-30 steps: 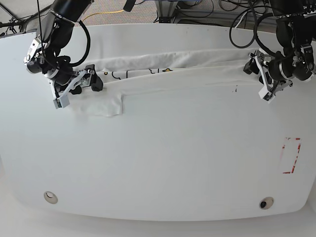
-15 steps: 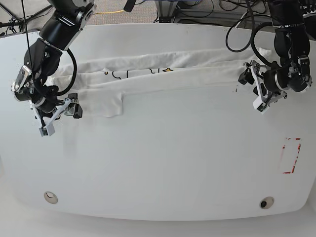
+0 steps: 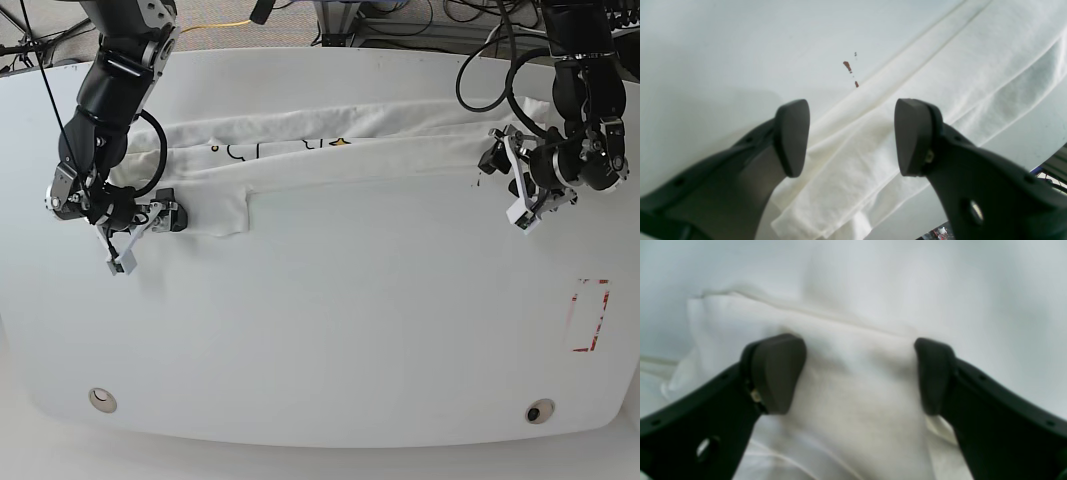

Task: Fold the T-shirt properly
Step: 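Grasp the folded strip ends with both grippers and fold them inward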

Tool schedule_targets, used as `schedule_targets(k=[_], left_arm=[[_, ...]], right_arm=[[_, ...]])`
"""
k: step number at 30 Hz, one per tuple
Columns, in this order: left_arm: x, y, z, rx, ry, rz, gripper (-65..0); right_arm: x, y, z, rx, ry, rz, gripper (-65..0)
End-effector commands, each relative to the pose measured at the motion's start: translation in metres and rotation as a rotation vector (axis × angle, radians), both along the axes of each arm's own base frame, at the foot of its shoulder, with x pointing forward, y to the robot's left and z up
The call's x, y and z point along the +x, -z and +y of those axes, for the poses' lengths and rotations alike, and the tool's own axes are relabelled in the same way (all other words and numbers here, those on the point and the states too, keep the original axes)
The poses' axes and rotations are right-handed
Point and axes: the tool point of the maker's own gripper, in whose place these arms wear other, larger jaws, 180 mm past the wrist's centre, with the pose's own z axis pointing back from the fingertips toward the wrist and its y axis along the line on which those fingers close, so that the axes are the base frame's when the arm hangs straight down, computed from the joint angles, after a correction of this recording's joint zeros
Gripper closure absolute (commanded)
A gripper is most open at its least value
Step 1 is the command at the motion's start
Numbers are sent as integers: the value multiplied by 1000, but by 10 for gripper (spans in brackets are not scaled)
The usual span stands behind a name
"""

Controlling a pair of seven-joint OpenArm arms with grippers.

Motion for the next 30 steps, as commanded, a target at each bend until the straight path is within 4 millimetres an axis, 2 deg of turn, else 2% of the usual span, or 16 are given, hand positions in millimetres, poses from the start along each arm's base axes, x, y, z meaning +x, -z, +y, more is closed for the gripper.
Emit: schedule_targets(k=[1, 4, 8, 9, 11, 17, 22, 25, 30], left_arm=[[9, -13, 0, -6, 7, -51, -374], [7, -14, 1, 9, 14, -42, -374], [0, -17, 2, 47, 32, -27, -372], [-5, -16, 0, 52, 40, -25, -372], [-12, -14, -1, 54, 46, -17, -372], [-27, 5, 8, 84, 25, 51, -372], [-32, 26, 17, 85, -14, 85, -372], [-35, 33, 21, 80, -28, 104, -372], [-34, 33, 21, 79, -30, 104, -372]], right_arm=[[11, -10, -6, 4, 10, -39, -509], [10, -7, -4, 15, 13, -35, -460], [11, -9, -5, 13, 12, -39, -217], [12, -10, -5, 14, 14, -43, -120], [14, -14, -7, 6, 14, -56, 0], [18, -34, -11, -40, 5, -116, 0], [2, -53, -17, -137, -21, -130, 0], [-9, -58, -10, -121, -22, -132, 0], [-36, -63, -10, -72, -1, -129, 0]])
